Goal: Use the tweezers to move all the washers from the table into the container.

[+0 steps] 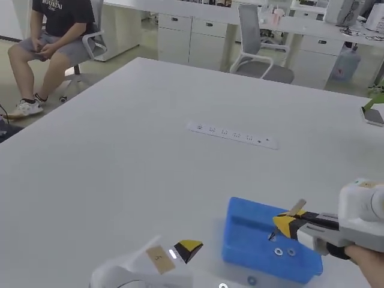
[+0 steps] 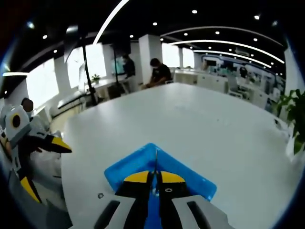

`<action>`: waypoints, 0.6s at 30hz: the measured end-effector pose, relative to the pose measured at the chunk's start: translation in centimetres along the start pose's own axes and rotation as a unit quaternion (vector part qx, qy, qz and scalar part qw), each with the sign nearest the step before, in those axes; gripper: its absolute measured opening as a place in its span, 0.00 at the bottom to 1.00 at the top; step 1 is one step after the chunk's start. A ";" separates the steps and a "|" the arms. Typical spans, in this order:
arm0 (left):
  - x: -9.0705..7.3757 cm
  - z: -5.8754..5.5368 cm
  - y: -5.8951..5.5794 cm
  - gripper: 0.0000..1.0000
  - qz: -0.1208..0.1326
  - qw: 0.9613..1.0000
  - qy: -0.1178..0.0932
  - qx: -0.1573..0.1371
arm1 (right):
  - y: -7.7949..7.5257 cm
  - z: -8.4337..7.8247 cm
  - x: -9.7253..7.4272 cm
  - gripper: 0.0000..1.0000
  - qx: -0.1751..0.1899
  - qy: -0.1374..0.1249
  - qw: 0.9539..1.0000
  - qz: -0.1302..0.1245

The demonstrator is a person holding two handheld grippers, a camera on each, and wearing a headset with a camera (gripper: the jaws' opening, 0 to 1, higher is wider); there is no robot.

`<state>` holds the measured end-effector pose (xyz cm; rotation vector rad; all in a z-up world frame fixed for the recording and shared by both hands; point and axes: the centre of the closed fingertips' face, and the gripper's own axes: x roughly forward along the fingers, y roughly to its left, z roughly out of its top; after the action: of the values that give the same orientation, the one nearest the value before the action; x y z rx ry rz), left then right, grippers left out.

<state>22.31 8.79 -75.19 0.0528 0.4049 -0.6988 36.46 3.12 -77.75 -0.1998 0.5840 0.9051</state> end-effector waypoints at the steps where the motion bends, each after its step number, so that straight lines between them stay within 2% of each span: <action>1: 0.0 -0.1 0.0 0.75 0.000 1.000 0.002 0.000 | -0.1 -0.1 0.2 0.03 0.000 0.003 1.000 0.000; 7: 0.0 -0.1 0.0 0.75 0.001 1.000 0.002 -0.001 | -0.5 -0.7 1.2 0.03 0.001 0.015 1.000 0.005; 13: 0.0 -0.1 0.0 0.75 0.001 1.000 0.004 0.000 | -0.2 -1.1 1.5 0.03 0.001 0.023 1.000 0.009; 18: 0.0 -0.2 0.0 0.74 0.003 1.000 0.005 0.000 | -0.6 -1.7 1.8 0.03 0.001 0.030 1.000 0.007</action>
<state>22.27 8.84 -75.39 0.0575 0.4144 -0.6935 37.11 3.33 -80.19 -0.2218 0.6430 0.9152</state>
